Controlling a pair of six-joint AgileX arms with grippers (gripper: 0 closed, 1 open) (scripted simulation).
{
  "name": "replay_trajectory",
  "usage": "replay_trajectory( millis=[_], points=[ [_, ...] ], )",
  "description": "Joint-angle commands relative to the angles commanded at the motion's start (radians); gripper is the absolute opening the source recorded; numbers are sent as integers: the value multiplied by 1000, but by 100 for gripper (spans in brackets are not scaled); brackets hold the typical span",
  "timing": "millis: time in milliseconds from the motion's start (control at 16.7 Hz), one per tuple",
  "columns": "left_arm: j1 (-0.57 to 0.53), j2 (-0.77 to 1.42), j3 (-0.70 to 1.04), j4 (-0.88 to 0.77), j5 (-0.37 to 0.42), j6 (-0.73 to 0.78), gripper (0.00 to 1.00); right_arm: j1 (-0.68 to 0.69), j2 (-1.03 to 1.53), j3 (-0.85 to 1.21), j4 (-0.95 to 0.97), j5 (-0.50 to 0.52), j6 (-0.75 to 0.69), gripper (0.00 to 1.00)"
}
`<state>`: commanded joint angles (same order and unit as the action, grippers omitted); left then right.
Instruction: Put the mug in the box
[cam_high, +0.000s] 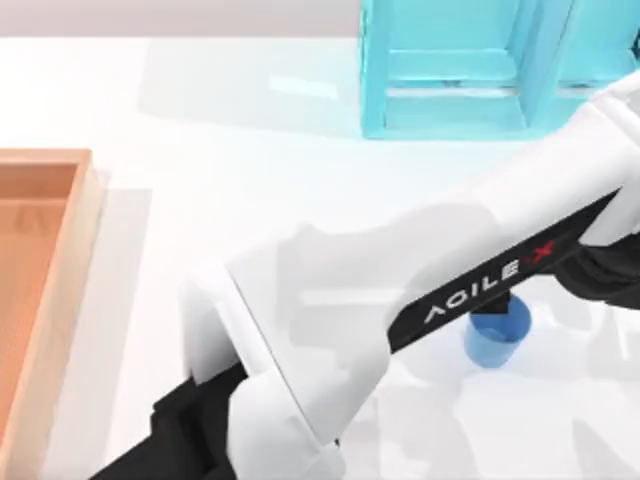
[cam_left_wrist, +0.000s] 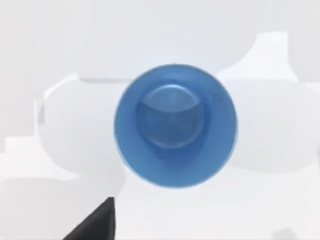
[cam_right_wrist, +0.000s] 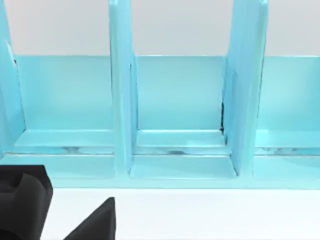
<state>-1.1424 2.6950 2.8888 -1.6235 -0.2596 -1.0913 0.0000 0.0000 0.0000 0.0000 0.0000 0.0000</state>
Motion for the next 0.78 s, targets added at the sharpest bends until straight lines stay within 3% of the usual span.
replay_trajectory(
  millis=[780],
  points=[
    [48, -63, -504, 450, 7, 51, 100, 0, 0, 0, 0, 0, 0, 100]
  ],
)
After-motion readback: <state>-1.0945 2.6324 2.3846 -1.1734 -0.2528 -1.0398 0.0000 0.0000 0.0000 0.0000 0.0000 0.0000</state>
